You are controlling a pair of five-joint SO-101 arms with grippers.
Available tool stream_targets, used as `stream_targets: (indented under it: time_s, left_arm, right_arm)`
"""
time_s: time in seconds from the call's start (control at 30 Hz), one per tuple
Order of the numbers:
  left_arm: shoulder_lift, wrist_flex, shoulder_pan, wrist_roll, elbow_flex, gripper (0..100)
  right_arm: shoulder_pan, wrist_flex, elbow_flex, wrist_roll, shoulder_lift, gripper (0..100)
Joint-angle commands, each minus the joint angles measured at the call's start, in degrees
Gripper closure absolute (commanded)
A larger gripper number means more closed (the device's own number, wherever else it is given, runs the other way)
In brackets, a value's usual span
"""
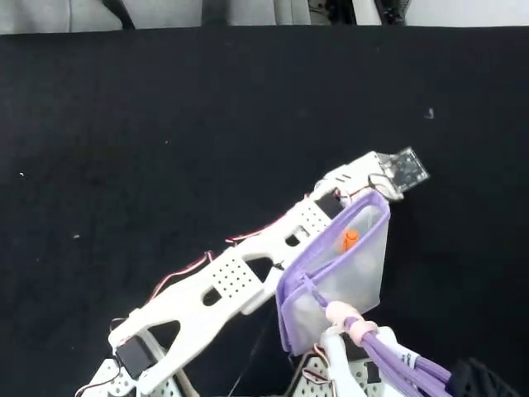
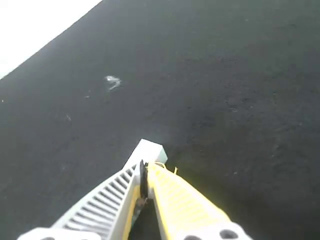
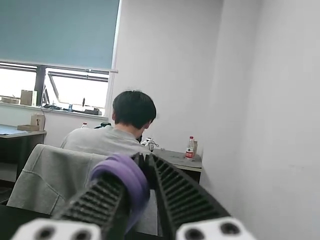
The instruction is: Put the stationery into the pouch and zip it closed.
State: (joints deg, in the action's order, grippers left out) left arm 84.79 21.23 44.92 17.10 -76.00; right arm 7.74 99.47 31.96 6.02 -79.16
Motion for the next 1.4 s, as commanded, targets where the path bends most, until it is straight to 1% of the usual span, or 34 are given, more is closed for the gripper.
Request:
stream_targets:
  time_s: [0.0,0.1,0.3,0.37,0.4,0.5,0.57,0.7,0.73,0.83,0.87,0.93,1.2,1.27,1.37]
  left_arm:
    - [-2.02,10.37,-1.01,-7.65,-2.51,97]
    - [-1.93,19.16,-0.4,-10.2,-7.78,97]
    - [-1.58,37.89,3.03,-10.2,-19.65,97]
    - [-2.02,42.29,4.44,-9.85,-19.38,97]
    - [-2.11,42.81,4.88,-9.85,-19.47,97]
    - [-4.04,39.38,5.58,-9.85,-19.38,97]
    - [-4.66,32.44,5.58,-9.76,-19.3,97]
    - [-2.81,15.47,4.26,-8.97,-19.21,97]
    - [-1.85,12.57,3.82,-7.03,-19.21,97]
    - [1.67,7.65,2.51,3.16,-19.21,97]
    - [2.99,6.77,1.8,5.71,-19.21,97]
    - [5.54,5.8,0.48,7.65,-19.21,97]
    - [10.29,6.33,-2.07,7.47,-19.21,97]
    - [9.85,8.88,-2.33,7.47,-19.21,97]
    - [9.67,16.79,-2.51,7.47,-19.38,97]
  right_arm:
    - [0.26,-0.09,-0.92,-0.09,1.01,98.8]
    - [0.26,0.0,-0.92,-0.09,1.01,98.8]
    - [0.26,-0.09,-0.92,-0.09,1.01,98.8]
    - [0.26,-0.18,-0.92,-0.09,1.01,98.7]
    - [0.26,-0.18,-0.92,-0.09,1.01,98.7]
    - [0.26,-0.18,-0.92,-0.18,0.84,98.7]
    - [0.26,-0.09,-0.92,-0.18,0.92,98.7]
    - [0.26,-0.09,-0.92,-0.18,0.92,98.7]
    - [0.26,-0.09,-0.92,-0.26,0.92,98.7]
    - [0.26,0.0,-0.92,-0.26,0.92,98.7]
    - [0.26,0.0,-0.92,-0.26,0.92,98.7]
    - [0.26,0.0,-0.92,-0.26,0.92,98.7]
    - [0.26,0.09,-0.92,-0.26,0.84,98.7]
    - [0.26,0.09,-0.92,-0.18,0.66,98.7]
    - [0.26,0.09,-0.92,-0.18,0.66,98.7]
